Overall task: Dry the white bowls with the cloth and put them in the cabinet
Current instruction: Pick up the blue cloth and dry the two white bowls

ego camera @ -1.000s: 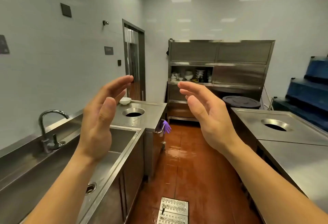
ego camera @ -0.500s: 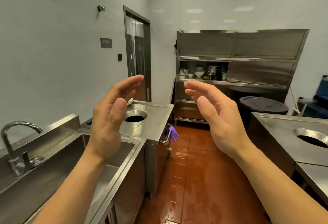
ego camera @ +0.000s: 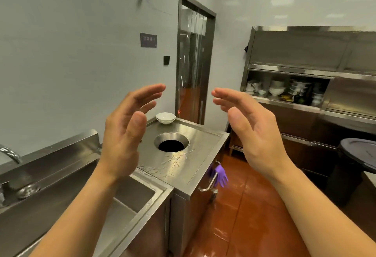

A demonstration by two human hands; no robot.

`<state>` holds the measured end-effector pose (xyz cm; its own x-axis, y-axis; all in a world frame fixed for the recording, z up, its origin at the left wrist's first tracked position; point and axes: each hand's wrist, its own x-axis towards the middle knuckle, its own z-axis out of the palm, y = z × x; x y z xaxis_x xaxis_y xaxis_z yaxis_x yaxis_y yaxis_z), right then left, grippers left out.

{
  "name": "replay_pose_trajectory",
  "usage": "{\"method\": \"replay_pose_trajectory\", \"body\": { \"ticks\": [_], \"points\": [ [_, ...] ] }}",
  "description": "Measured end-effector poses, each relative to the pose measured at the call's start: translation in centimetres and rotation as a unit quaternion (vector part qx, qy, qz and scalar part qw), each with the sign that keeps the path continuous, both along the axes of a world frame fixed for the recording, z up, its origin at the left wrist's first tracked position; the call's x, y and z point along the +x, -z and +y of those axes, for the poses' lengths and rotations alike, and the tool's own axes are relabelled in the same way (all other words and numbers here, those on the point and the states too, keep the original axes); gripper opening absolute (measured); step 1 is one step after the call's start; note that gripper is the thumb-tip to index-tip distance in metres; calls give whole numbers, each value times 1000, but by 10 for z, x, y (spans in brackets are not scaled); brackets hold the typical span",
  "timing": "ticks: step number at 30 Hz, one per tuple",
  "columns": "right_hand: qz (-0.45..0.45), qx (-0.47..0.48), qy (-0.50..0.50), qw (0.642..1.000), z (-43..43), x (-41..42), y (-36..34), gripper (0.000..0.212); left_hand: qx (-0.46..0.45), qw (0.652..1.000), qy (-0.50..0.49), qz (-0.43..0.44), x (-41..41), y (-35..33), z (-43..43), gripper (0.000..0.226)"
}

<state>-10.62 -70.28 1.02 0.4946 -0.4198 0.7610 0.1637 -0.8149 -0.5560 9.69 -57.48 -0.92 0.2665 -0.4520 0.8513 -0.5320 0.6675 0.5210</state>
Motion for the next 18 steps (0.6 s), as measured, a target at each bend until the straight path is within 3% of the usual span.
{"method": "replay_pose_trajectory", "body": {
  "ticks": [4, 8, 18],
  "points": [
    [7, -10, -40, 999, -82, 49, 9, 80, -2, 999, -44, -3, 37, 12, -70, 65],
    [20, -5, -70, 997, -162, 102, 16, 60, -4, 997, -73, 0, 82, 24, -146, 67],
    [24, 11, -113, 993, -352, 239, 13, 57, -6, 994, -112, 0, 204, 22, -322, 62]
  ]
}}
